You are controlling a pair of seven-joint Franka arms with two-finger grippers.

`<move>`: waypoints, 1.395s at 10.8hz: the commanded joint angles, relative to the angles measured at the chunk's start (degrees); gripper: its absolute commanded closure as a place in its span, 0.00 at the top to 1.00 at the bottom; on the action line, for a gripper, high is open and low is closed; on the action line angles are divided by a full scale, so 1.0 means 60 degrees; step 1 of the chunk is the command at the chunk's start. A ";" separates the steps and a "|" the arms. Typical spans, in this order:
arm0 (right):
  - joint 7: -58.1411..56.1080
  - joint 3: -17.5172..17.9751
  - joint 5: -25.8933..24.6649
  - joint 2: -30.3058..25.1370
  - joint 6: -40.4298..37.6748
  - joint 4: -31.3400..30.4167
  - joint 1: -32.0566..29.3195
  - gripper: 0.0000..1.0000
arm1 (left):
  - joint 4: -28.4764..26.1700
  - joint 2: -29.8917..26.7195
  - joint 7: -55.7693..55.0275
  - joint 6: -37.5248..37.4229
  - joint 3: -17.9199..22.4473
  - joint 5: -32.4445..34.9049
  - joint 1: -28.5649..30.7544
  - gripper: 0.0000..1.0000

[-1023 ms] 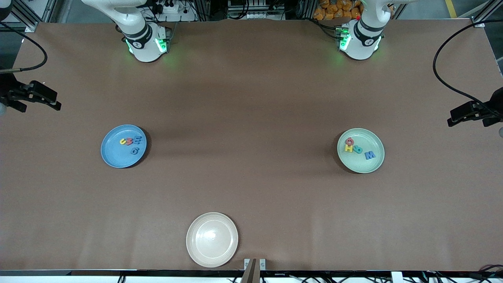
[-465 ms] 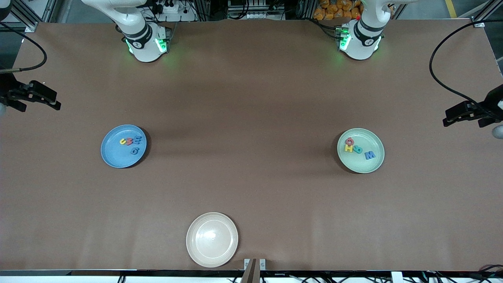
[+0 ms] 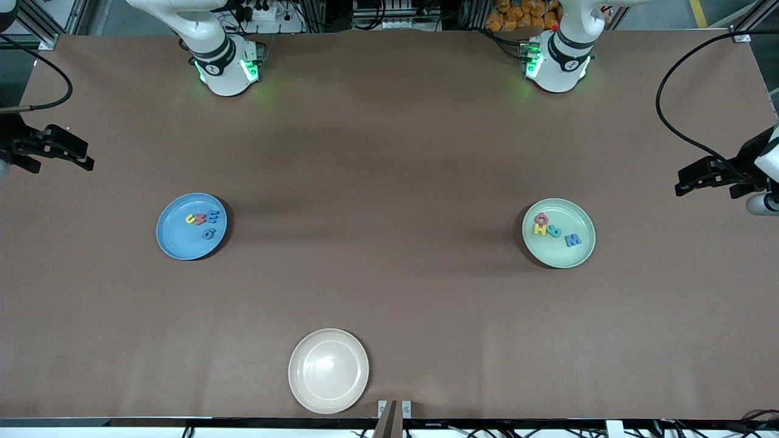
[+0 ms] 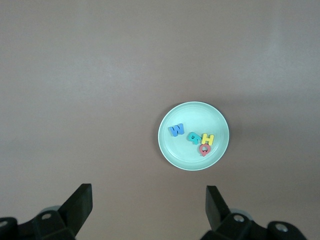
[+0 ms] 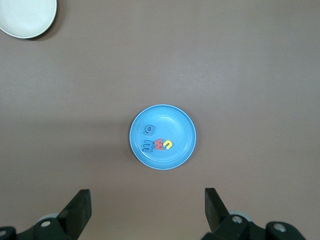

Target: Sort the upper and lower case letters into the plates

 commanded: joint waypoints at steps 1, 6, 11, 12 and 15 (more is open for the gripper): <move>0.0031 0.0111 -0.0052 0.0104 -0.0093 0.0212 -0.0202 1.00 | -0.0170 -0.0174 -0.0642 0.0041 -0.0650 -0.0091 0.0294 1.00; 0.0031 0.0111 -0.0038 0.0104 -0.0064 0.0212 -0.0260 1.00 | -0.0377 -0.0234 -0.1188 0.0158 -0.0740 -0.0179 0.0192 1.00; 0.0031 0.0111 -0.0038 0.0118 -0.0064 0.0212 -0.0319 1.00 | -0.0377 -0.0175 -0.1274 0.0217 -0.0710 -0.0238 0.0309 1.00; 0.0046 0.0111 -0.0038 0.0118 -0.0079 0.0212 -0.0319 1.00 | -0.0391 -0.0175 -0.1289 0.0174 -0.0710 -0.0223 0.0295 1.00; 0.0031 0.0111 -0.0038 0.0177 -0.0079 0.0212 -0.0319 1.00 | -0.0406 -0.0161 -0.1186 -0.0046 -0.0681 -0.0091 0.0324 1.00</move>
